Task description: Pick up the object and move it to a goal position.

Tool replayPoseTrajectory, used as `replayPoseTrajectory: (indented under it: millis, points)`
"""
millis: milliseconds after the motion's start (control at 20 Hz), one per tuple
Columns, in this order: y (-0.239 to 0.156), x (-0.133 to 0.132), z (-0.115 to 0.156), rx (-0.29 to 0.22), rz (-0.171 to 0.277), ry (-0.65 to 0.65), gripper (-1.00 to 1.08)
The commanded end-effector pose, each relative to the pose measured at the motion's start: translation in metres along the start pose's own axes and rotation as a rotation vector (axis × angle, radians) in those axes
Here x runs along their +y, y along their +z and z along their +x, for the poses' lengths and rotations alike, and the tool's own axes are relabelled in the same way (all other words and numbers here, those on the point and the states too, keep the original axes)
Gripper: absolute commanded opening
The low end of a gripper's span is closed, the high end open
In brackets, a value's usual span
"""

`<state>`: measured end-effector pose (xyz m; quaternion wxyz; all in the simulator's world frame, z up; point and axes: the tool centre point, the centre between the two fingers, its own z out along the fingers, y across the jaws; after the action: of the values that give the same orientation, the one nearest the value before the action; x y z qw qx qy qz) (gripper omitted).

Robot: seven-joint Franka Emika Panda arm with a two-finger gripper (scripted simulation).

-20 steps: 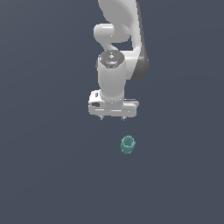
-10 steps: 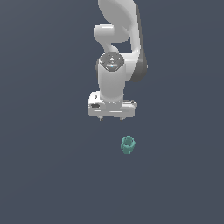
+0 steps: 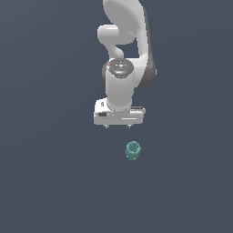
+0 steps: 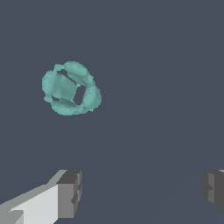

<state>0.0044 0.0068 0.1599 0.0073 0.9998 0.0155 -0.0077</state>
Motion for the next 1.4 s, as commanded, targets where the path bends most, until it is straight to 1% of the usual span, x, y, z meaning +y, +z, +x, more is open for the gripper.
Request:
replayPoseTrajectory:
  millis: [0,450,700,1000,1350]
  points:
    - [0.003,-0.006,0.008,0.001,-0.001,-0.044,1.0]
    - [0.019,-0.043,0.048,0.009,0.002,-0.289,1.0]
    - [0.028,-0.059,0.064,0.014,0.006,-0.394,1.0]
    - [0.033,-0.07,0.073,0.018,0.01,-0.459,1.0]
    - [0.038,-0.07,0.073,0.018,0.01,-0.462,1.0]
